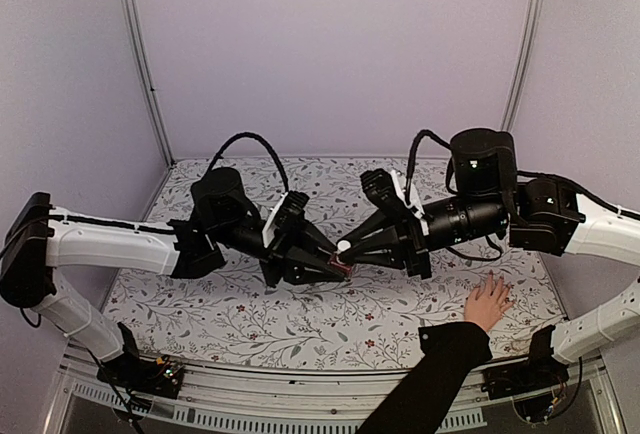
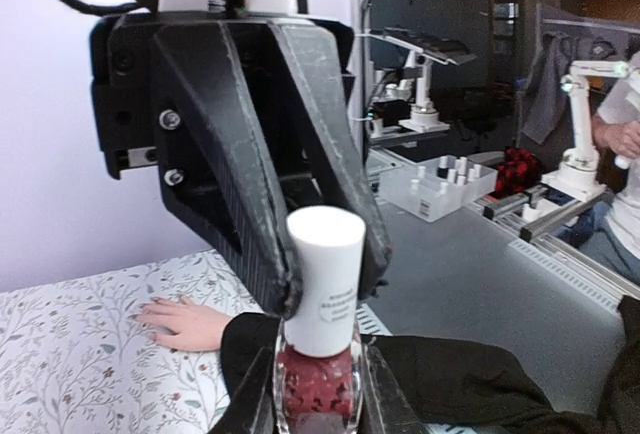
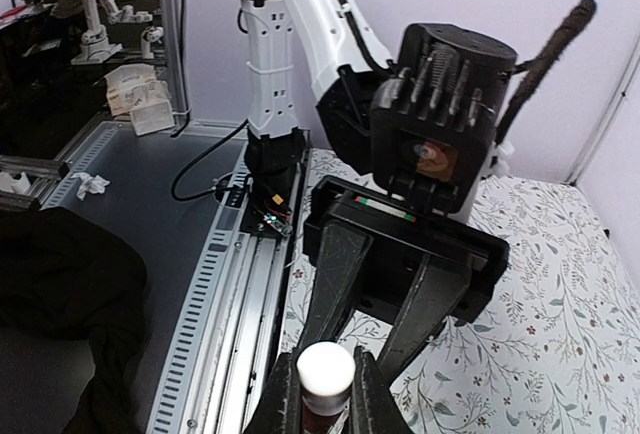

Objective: Paint the nails
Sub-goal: Screw the nail polish bottle.

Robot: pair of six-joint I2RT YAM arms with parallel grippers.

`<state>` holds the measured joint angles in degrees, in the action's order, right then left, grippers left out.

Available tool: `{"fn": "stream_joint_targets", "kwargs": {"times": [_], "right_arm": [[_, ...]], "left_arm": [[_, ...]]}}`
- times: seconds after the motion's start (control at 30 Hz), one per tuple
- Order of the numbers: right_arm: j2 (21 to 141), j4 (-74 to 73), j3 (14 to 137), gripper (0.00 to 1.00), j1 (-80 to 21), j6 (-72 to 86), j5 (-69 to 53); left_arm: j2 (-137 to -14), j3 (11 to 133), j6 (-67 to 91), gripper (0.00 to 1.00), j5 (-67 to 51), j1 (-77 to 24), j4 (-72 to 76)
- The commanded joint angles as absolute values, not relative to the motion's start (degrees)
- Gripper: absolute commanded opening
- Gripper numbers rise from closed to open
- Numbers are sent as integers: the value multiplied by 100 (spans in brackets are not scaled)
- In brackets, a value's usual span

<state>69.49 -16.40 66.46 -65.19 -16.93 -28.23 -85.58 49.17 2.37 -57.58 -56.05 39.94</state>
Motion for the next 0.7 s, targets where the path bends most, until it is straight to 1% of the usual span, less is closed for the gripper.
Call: {"fn": "stream_joint_targets", "kwargs": {"times": [0.0, 0.17, 0.4, 0.53, 0.67], "right_arm": [[6989, -1557, 6635, 0, -6579, -1340, -2087], [6991, -1267, 6573, 0, -6574, -1079, -1049], [7252, -629, 6438, 0, -6574, -572, 293], [7575, -512, 6530, 0, -6577, -419, 1026], [7883, -444, 6638, 0, -6574, -259, 1642]], "left_arm": [[-8208, 4789, 252, 0, -3931, -5434, 4377], [-8140, 4740, 292, 0, -3040, -5440, 4432], [-8223, 4397, 633, 0, -1645, -5555, 5636], [-8536, 4612, 360, 0, -989, -5740, 5696], [-8894, 4883, 10, 0, -64, -6058, 5616]]}}
